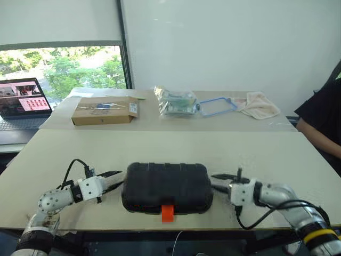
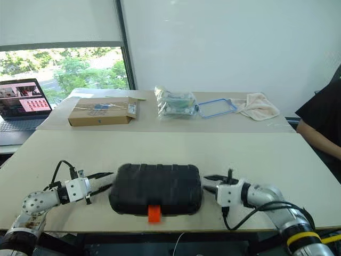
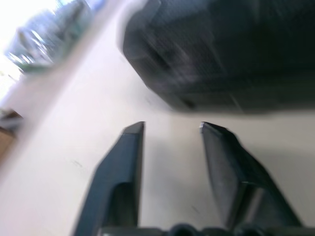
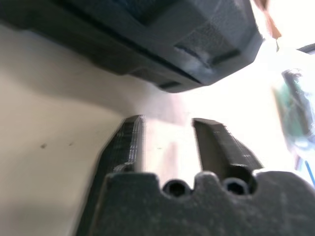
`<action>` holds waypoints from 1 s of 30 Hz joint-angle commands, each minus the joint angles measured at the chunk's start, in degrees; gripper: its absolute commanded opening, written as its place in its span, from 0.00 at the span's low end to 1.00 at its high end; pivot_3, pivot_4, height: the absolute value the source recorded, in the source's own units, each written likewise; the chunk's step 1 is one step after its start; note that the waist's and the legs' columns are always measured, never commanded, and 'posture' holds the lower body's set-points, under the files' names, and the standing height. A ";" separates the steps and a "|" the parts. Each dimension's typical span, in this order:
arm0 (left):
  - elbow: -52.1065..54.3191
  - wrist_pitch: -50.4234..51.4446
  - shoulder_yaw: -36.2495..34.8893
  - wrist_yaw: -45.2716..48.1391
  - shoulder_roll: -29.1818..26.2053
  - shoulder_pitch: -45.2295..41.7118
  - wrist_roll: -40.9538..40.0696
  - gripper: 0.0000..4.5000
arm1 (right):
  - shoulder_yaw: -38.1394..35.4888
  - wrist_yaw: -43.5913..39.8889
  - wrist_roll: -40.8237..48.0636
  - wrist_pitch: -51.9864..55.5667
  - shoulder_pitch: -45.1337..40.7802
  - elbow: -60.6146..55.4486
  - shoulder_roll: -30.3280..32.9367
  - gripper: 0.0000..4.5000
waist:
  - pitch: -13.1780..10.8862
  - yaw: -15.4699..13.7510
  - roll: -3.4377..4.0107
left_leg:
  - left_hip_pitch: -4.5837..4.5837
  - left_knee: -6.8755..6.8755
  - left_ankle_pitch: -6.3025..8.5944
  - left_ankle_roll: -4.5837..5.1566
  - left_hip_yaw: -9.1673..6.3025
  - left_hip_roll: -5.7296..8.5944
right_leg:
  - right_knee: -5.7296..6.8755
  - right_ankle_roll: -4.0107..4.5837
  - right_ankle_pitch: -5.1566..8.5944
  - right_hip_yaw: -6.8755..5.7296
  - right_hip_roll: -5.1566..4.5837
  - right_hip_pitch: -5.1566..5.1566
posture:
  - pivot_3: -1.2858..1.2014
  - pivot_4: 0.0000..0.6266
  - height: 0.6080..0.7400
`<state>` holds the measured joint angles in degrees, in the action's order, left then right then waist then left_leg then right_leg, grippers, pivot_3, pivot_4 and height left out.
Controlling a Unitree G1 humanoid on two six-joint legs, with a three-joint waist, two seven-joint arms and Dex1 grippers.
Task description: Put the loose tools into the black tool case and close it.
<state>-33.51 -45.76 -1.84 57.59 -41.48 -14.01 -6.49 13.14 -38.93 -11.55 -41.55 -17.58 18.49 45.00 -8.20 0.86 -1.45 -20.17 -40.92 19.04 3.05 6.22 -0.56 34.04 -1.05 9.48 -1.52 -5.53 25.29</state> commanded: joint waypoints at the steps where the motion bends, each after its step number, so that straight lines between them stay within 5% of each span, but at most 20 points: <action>1: -1.58 3.16 -1.24 1.87 -2.53 -2.02 -2.56 0.76 | -2.05 -4.30 6.40 1.54 1.80 -4.54 2.67 0.76 | 0.00 -0.17 -0.01 | 0.00 -0.01 0.00 0.00 0.00 -0.02 | -0.01 0.00 0.00 -0.02 0.00 -0.01 | 0.52 0.24 1.00; 4: -1.51 12.74 -2.19 2.15 -2.27 -4.92 -5.45 0.78 | -4.54 -9.76 16.09 9.87 6.63 -10.16 5.30 0.68 | -0.01 -0.52 0.00 | 0.01 0.00 0.00 0.00 -0.02 -0.03 | 0.00 0.01 0.00 -0.08 0.01 -0.03 | 0.52 0.24 1.00; 6: -0.70 16.73 -2.19 2.32 -1.81 -6.21 -6.03 0.78 | -5.90 -11.84 19.85 13.69 9.48 -13.73 6.54 0.53 | -0.01 -0.64 0.01 | -0.02 0.00 0.00 0.01 -0.04 -0.04 | 0.01 0.00 0.00 -0.12 0.01 -0.05 | 0.52 0.24 1.00; 9: -0.12 22.75 -1.47 1.72 -0.53 -9.77 -5.77 0.61 | -7.67 -15.36 26.03 22.08 15.71 -21.98 9.18 0.32 | -0.01 -0.83 0.00 | -0.04 -0.01 0.02 0.04 -0.05 -0.04 | 0.01 0.00 0.00 -0.12 0.01 -0.06 | 0.52 0.24 1.00; 12: -1.40 25.94 0.53 1.20 1.67 -15.28 -3.50 0.32 | -7.04 -16.81 28.06 30.37 22.95 -30.95 11.10 0.07 | 0.00 -1.50 -0.02 | -0.05 -0.03 0.03 0.04 -0.10 -0.03 | 0.00 0.00 0.00 -0.17 0.03 -0.09 | 0.52 0.24 1.00; 14: -3.12 27.01 2.31 1.70 3.47 -18.71 -1.98 0.17 | -5.22 -15.77 26.00 34.32 25.48 -35.67 10.36 0.00 | 0.02 -1.64 -0.07 | -0.06 -0.05 0.03 0.04 -0.12 -0.03 | -0.01 0.00 0.00 -0.22 0.04 -0.12 | 0.52 0.24 1.00; 16: -4.62 27.48 3.73 2.87 4.88 -20.85 -0.88 0.01 | -3.45 -14.58 24.16 37.81 25.86 -38.68 8.64 0.00 | 0.02 -1.58 -0.08 | -0.07 -0.10 0.03 0.04 -0.10 -0.01 | -0.03 -0.01 0.00 -0.21 0.05 -0.14 | 0.52 0.24 1.00; 30: -0.30 37.38 4.76 11.98 4.51 -18.44 -3.07 0.01 | 1.25 -8.05 11.95 47.40 8.31 -30.66 -4.70 0.00 | -0.01 -0.12 -0.41 | -0.03 -0.40 0.11 0.17 -0.04 -0.18 | 0.04 0.08 -0.05 0.04 0.28 -0.08 | 0.52 0.24 1.00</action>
<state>-36.72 -9.73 3.77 68.90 -36.40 -33.72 -8.11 16.05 -49.62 1.91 5.25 -6.47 -14.26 41.29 -8.20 0.74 -1.86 -20.20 -41.34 19.16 3.24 6.18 -0.73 34.08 -0.96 9.43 -1.47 -5.27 25.21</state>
